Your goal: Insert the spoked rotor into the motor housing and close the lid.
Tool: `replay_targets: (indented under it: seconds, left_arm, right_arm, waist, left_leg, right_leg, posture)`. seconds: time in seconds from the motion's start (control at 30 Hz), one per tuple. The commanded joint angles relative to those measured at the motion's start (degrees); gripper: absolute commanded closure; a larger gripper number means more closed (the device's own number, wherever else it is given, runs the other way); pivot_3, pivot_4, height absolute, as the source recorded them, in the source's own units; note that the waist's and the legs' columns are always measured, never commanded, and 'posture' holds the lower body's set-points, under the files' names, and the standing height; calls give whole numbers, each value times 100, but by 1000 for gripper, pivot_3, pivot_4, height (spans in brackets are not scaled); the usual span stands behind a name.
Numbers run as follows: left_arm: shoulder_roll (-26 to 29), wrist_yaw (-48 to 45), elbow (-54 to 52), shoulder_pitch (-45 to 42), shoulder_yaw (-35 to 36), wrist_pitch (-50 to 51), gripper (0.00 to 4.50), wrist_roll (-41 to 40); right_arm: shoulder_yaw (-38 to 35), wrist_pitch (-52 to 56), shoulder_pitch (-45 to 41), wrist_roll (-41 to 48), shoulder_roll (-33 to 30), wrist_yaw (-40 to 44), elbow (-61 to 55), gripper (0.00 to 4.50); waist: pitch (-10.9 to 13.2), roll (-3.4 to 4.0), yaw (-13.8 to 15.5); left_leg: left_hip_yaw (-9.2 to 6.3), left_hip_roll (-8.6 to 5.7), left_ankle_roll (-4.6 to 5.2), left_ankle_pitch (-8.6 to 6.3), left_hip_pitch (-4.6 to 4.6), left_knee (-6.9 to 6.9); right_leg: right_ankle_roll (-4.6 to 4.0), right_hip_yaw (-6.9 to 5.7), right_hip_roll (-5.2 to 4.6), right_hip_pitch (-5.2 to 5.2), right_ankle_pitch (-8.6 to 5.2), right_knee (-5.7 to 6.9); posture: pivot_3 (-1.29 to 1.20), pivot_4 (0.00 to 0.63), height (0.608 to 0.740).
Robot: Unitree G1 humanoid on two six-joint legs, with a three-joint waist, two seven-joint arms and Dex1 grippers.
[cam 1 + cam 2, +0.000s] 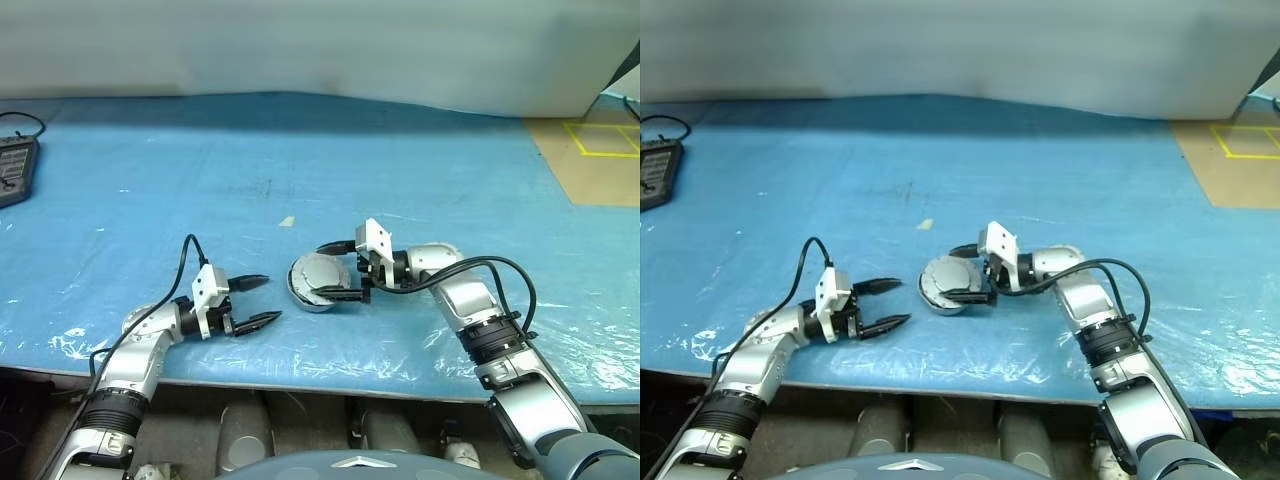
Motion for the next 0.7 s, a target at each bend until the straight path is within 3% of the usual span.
replay_targets:
  seconds: [0.03,0.2,0.7]
  left_arm:
    - [68,17,-275,38,40,47,515,-52]
    - [77,77,-412,52,33,143,515,-56]
    - [127,306,-1113,104,43,742,515,-143]
  right_arm:
    - [55,-141,-3,-77,6,17,91,264]
    - [62,-209,-1,-76,9,50,120,1532]
    - [193,606,-182,-53,90,-43,-467,1534]
  waist:
    - [0,0,0]
    - [0,0,-3]
    - [0,0,-10]
  left_leg:
    - [0,0,0,0,0,0]
    - [0,0,1,0,4,0]
    - [0,2,0,0,6,-2]
  right_leg:
    - [0,0,0,0,0,0]
    - [0,0,0,3,0,2]
    - [0,0,3,3,0,1]
  posture:
    - [0,150,740]
    - [0,150,740]
    - [0,150,740]
